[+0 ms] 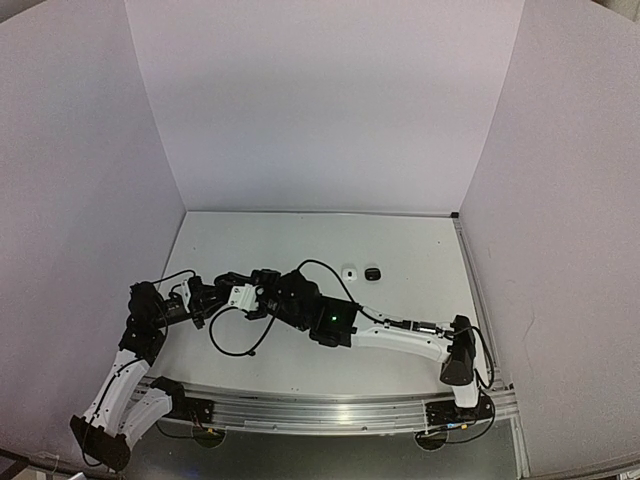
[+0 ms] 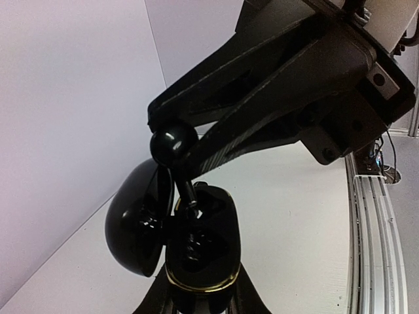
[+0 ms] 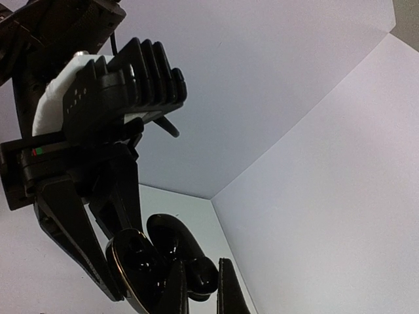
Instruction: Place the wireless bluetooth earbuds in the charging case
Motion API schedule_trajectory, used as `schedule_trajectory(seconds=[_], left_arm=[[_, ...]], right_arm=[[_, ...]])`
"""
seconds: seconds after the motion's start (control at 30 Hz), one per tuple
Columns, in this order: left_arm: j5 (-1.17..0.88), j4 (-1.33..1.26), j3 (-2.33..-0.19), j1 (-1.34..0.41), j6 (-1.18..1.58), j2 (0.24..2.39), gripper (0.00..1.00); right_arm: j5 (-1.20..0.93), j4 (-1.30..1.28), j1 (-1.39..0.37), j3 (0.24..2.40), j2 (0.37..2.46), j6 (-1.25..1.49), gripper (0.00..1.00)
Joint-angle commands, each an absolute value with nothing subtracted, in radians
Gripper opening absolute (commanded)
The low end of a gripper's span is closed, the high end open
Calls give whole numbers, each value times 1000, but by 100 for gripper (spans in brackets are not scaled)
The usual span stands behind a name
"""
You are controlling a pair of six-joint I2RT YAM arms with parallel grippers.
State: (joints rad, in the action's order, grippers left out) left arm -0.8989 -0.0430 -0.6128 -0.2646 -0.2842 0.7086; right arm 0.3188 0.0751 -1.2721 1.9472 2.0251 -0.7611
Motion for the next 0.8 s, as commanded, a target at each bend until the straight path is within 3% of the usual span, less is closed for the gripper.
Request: schedule_trajectory(seconds=[0.0,0.77], left_arm=[[-922,-81,-640,-263,-253,713,0],[-972,-71,-662,-263,-205,736,0]], right_arm=[[358,115,-1269,1948,2004,-808,0],[283,44,-1259,1855,1934,-863,0]])
